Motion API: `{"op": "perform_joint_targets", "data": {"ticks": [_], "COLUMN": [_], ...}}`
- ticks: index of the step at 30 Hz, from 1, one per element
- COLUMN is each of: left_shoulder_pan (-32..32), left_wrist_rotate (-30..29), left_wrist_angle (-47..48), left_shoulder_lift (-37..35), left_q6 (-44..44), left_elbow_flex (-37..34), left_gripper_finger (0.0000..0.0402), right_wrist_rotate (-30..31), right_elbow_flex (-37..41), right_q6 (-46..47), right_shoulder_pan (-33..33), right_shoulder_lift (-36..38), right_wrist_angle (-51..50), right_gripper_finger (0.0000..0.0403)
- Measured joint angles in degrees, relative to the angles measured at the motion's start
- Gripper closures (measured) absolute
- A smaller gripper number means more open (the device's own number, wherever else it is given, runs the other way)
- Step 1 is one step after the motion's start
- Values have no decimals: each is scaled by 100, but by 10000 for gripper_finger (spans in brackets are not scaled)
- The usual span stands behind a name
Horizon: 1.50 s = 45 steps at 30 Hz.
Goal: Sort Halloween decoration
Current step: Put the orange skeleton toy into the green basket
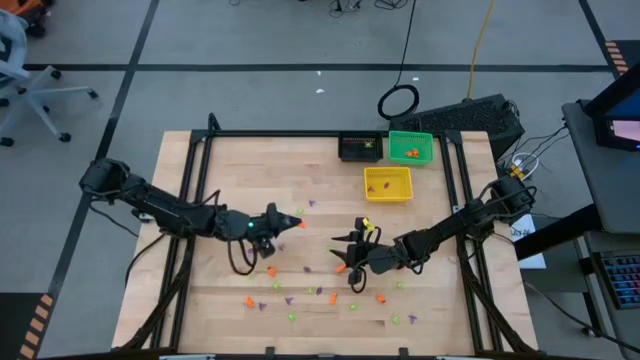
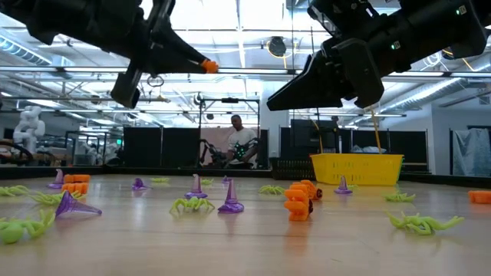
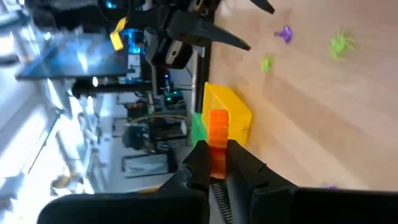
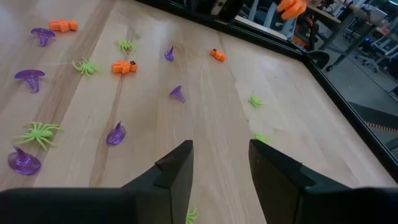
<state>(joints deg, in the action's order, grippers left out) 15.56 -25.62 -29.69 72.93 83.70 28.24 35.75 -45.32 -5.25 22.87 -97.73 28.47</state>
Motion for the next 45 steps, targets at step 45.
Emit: {"op": "perform_joint_targets", "data": {"ticks": [45], "left_shoulder_pan": [23], "left_wrist_rotate": [2], "left_wrist_angle": [24], "left_shoulder_lift": [2], "left_q6": [-3824], "left_elbow_flex": [145], "left_gripper_finger": [381], "right_wrist_rotate": [15], "right_elbow_flex": [0], "right_q6": [454], "right_shoulder_pan": [-23], "right_shoulder_lift": [0], "right_wrist_angle": [279], "right_gripper_finger": [259]}}
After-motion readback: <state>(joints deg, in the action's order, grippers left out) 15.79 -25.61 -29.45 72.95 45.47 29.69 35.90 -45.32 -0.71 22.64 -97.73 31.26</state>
